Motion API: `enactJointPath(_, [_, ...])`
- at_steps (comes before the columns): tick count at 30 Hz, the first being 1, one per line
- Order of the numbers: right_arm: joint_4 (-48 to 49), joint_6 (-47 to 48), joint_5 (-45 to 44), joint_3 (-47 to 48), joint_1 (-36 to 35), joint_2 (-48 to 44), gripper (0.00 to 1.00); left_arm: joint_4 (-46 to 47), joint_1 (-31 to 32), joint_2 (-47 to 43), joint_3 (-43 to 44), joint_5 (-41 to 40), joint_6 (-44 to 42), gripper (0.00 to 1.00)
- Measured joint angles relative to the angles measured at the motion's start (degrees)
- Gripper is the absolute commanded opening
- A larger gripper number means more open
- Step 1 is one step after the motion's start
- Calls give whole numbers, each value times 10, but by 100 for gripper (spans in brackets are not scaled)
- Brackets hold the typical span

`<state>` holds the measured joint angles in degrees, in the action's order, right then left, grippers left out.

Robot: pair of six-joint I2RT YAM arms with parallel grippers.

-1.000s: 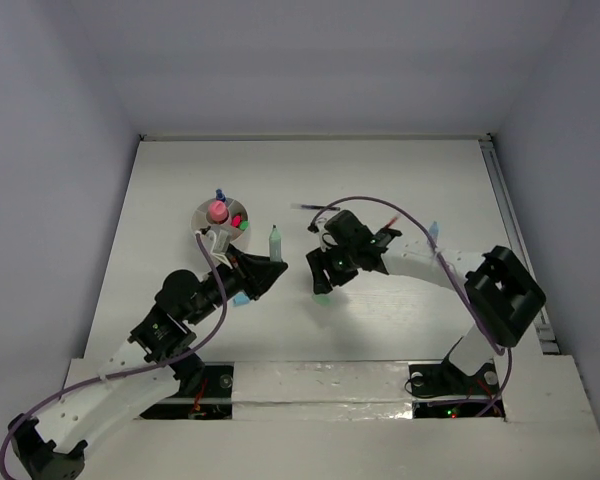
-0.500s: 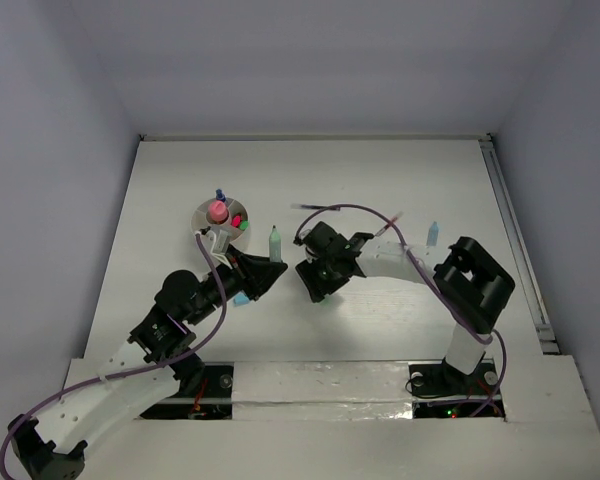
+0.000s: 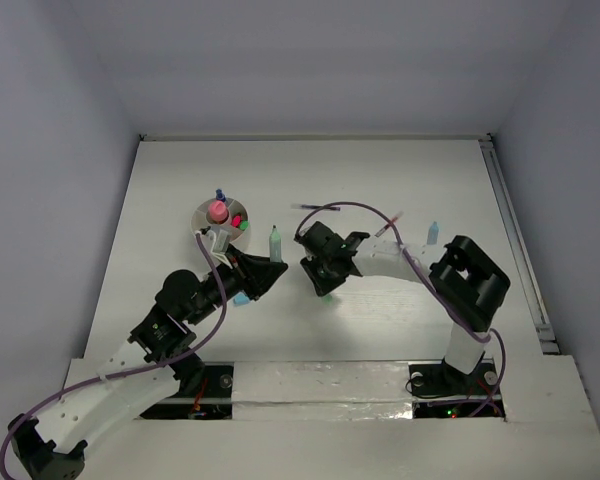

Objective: Sort the stationery into containers
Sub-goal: Close the pen cap on the pen.

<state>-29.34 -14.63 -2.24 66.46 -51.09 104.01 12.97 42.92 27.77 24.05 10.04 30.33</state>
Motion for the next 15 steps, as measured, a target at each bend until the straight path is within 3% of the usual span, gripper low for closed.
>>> enactJointPath(7, [6,-10,-26,-9,0,-33,8,16,0,8,-3,7,14,0])
enactJointPath(15, [86,-47,-97,-5,21,-176,7,79,0,31,-50,33,47,0])
